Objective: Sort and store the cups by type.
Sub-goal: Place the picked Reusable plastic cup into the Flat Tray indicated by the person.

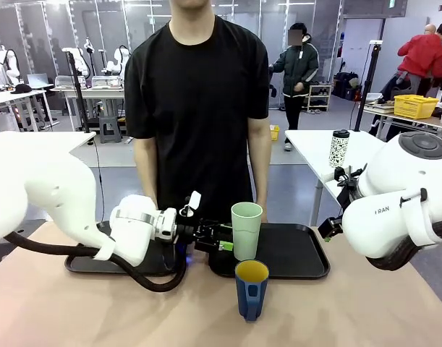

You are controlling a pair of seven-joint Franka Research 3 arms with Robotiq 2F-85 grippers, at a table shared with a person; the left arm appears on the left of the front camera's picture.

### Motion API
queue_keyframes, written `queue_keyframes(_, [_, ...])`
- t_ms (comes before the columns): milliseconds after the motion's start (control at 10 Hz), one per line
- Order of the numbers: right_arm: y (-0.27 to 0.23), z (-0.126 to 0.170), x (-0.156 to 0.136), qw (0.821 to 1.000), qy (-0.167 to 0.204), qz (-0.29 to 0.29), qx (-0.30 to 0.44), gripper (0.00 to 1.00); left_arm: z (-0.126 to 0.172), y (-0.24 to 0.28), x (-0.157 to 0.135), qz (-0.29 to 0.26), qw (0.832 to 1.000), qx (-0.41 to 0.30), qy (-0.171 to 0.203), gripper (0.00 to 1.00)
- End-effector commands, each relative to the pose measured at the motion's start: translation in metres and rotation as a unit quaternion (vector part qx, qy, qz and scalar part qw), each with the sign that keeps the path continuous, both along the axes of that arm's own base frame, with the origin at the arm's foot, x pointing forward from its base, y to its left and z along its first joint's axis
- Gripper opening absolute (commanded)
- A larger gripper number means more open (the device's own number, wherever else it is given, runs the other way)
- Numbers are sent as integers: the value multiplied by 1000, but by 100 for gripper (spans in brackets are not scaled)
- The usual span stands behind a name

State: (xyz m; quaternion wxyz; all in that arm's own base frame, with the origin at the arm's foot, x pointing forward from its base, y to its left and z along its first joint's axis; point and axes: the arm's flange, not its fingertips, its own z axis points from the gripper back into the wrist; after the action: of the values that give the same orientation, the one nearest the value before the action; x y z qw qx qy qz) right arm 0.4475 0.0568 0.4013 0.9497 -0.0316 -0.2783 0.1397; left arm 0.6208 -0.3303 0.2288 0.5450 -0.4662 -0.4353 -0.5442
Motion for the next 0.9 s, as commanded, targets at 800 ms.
queue_keyframes(800, [0,-1,-2,1000,0,2,-3,100,50,67,-40,56,995,75,-19,100])
